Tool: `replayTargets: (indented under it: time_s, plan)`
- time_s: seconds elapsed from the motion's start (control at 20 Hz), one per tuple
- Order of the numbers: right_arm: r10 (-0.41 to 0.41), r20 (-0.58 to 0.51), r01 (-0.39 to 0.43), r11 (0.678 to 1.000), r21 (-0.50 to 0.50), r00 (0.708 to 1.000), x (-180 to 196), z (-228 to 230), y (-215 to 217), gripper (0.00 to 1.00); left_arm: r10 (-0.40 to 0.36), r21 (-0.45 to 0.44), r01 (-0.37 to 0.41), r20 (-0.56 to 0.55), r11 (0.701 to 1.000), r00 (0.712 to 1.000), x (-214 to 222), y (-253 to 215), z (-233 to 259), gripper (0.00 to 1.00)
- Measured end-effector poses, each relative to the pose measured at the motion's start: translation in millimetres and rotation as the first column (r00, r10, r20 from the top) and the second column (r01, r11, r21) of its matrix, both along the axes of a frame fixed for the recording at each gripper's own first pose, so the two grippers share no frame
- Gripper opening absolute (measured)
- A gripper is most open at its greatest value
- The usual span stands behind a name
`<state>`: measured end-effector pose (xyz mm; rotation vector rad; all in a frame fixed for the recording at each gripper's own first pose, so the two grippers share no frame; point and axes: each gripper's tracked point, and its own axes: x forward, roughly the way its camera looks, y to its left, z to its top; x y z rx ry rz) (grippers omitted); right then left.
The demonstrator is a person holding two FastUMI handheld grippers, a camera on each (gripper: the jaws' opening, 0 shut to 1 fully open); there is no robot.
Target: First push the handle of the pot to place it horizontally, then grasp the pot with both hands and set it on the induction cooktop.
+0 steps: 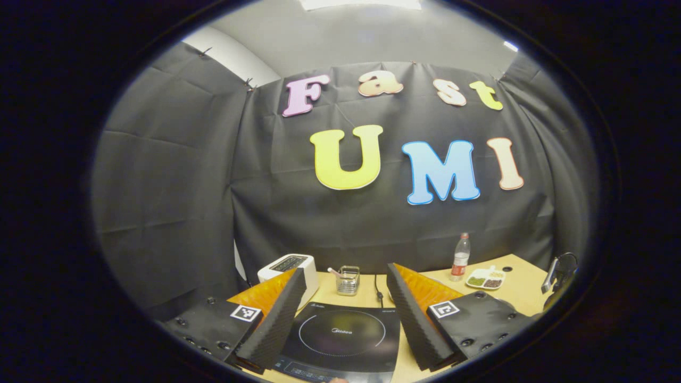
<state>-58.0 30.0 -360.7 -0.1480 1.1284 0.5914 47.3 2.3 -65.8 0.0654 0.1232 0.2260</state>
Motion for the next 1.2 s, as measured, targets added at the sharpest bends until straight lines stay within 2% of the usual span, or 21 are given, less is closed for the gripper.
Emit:
replayTargets:
  time_s: [0.45,0.65,0.7,0.75,0.8,1.2]
  plan:
    - [-0.134,0.024,0.136,0.989,-0.050,0.991,44,-12,-38,0.01,-0.004,0.020,0.004,-0.017,1.000,1.000,10,-17,-5,0.93]
    - [-0.165,0.053,0.168,0.983,-0.079,0.985,66,-17,-57,0.01,-0.005,0.017,0.005,-0.021,1.000,1.000,11,-26,-9,0.93]
    - [-0.175,0.060,0.179,0.981,-0.079,0.983,72,-19,-60,0.01,-0.008,0.015,0.009,-0.018,1.000,1.000,11,-29,-10,0.94]
    - [-0.186,0.070,0.192,0.978,-0.080,0.980,78,-20,-64,0.01,-0.014,0.014,0.015,-0.014,1.000,1.000,10,-32,-12,0.99]
    - [-0.197,0.078,0.203,0.976,-0.083,0.977,85,-21,-67,0.01,-0.019,0.014,0.019,-0.016,1.000,1.000,10,-35,-15,0.93]
    - [-0.268,0.115,0.279,0.956,-0.090,0.957,111,-22,-91,0.01,-0.039,0.015,0.040,-0.073,0.999,0.997,12,-56,-45,0.95]
